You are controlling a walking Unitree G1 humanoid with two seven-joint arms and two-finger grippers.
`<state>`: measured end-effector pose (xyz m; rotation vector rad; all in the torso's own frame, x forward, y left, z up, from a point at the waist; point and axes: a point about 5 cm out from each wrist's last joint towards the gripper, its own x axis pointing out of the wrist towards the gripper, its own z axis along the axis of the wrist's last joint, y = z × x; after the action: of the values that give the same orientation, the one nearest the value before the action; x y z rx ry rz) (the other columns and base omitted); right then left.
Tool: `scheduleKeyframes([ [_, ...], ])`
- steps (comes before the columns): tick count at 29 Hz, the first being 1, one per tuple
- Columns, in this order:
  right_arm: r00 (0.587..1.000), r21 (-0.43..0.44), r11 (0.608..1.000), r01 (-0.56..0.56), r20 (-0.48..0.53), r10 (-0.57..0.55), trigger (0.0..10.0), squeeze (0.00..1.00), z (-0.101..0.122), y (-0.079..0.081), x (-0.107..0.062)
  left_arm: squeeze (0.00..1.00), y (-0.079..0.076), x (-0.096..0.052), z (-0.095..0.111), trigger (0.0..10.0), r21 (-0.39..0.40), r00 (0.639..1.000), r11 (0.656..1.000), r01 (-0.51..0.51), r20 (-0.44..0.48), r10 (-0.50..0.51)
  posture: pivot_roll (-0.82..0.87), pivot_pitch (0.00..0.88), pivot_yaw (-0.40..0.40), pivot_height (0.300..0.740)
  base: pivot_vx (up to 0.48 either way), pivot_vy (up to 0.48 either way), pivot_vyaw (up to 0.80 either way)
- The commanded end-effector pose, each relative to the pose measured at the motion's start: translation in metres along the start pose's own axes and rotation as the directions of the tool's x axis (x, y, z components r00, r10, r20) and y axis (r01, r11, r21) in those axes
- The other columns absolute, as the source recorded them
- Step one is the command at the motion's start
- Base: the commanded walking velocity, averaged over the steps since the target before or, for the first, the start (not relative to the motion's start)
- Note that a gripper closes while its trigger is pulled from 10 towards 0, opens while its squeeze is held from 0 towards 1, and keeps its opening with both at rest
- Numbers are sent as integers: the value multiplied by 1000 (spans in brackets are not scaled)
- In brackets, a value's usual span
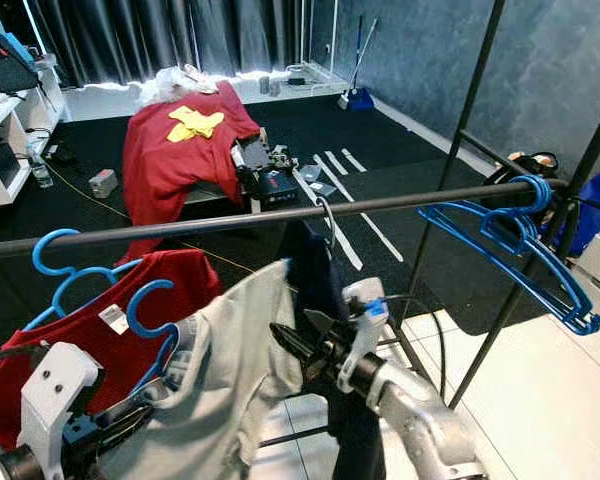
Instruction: Hang hanger
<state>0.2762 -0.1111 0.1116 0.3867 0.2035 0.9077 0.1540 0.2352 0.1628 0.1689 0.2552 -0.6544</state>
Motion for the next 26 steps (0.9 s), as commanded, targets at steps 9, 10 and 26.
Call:
scheduleKeyframes([
  [9,990,-30,991,-134,-46,132,10000,0,24,-12,-35,0,-2,15,12,10000,1,995,996,85,60,-85,-85,0,1,740,-105,0,0],
  [10,990,-30,991,-134,-46,132,10000,0,24,-12,-35,0,-2,15,12,10000,1,995,996,85,60,-85,-85,0,1,740,-334,0,0],
  [26,975,4,975,-221,-37,221,10000,0,30,-1,-35,0,-5,31,-6,10000,-71,993,992,109,51,-105,-78,0,1,740,-411,0,0],
])
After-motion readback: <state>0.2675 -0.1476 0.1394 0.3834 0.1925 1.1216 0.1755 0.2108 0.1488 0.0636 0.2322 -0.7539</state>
